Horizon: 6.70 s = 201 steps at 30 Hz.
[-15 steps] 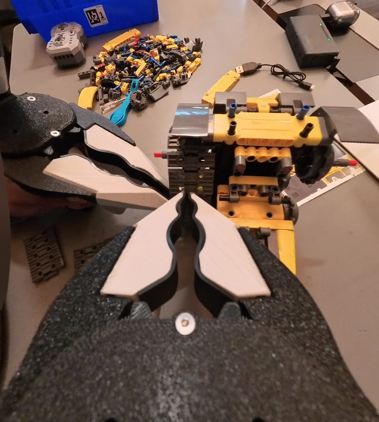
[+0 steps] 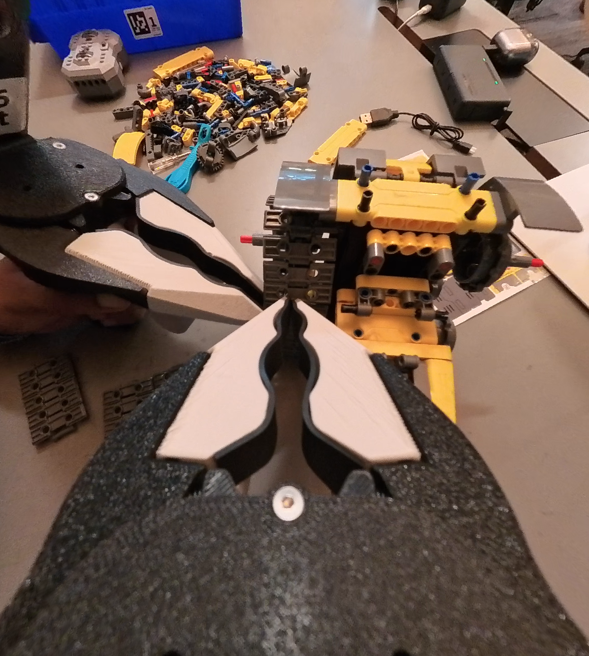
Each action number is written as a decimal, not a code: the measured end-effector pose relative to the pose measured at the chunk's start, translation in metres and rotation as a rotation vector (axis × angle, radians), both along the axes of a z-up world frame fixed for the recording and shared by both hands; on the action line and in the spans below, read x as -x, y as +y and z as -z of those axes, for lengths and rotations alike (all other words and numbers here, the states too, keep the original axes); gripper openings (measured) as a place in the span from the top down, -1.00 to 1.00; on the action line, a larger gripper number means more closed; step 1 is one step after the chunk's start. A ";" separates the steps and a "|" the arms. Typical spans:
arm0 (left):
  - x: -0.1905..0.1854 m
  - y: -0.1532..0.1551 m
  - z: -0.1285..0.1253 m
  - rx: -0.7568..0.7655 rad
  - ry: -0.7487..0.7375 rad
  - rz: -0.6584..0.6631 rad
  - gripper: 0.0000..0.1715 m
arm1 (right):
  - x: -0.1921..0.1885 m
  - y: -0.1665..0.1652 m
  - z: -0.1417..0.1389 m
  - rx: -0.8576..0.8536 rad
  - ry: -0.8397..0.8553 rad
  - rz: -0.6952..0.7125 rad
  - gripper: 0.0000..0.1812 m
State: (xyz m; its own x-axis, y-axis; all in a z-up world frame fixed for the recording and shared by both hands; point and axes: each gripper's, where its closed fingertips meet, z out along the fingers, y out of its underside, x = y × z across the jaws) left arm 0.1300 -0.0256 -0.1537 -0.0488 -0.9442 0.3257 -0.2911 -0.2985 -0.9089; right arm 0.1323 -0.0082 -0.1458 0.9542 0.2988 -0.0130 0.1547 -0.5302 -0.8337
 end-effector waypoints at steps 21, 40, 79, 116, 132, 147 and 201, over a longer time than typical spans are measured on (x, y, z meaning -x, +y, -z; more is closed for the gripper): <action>0.001 -0.003 -0.005 -0.062 -0.029 0.007 0.96 | 0.002 -0.002 -0.001 0.054 0.025 -0.060 1.00; -0.004 -0.008 0.002 -0.261 0.012 0.038 0.98 | -0.001 -0.008 0.007 0.231 -0.076 -0.238 1.00; -0.006 -0.004 0.003 -0.173 0.028 -0.013 0.99 | -0.018 -0.018 0.003 -0.335 -0.736 0.020 0.45; -0.008 -0.004 0.004 0.267 0.004 0.027 0.79 | -0.008 -0.007 0.022 -0.223 -0.455 0.320 0.88; -0.011 0.001 0.000 0.649 -0.084 0.029 0.89 | -0.005 -0.010 0.019 -0.285 -0.483 0.237 0.87; -0.011 0.004 0.003 0.672 -0.074 0.000 0.98 | -0.004 -0.009 -0.013 -0.278 -0.037 0.123 0.50; -0.008 0.010 0.000 0.485 -0.093 -0.098 0.99 | -0.007 0.001 -0.004 0.005 0.235 0.005 0.81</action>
State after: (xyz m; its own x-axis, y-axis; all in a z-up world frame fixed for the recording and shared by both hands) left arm 0.1381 -0.0158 -0.1541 -0.0166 -0.6866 0.7268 -0.1650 -0.7151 -0.6793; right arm 0.1388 -0.0068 -0.1423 0.9264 0.2932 -0.2361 -0.0460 -0.5343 -0.8440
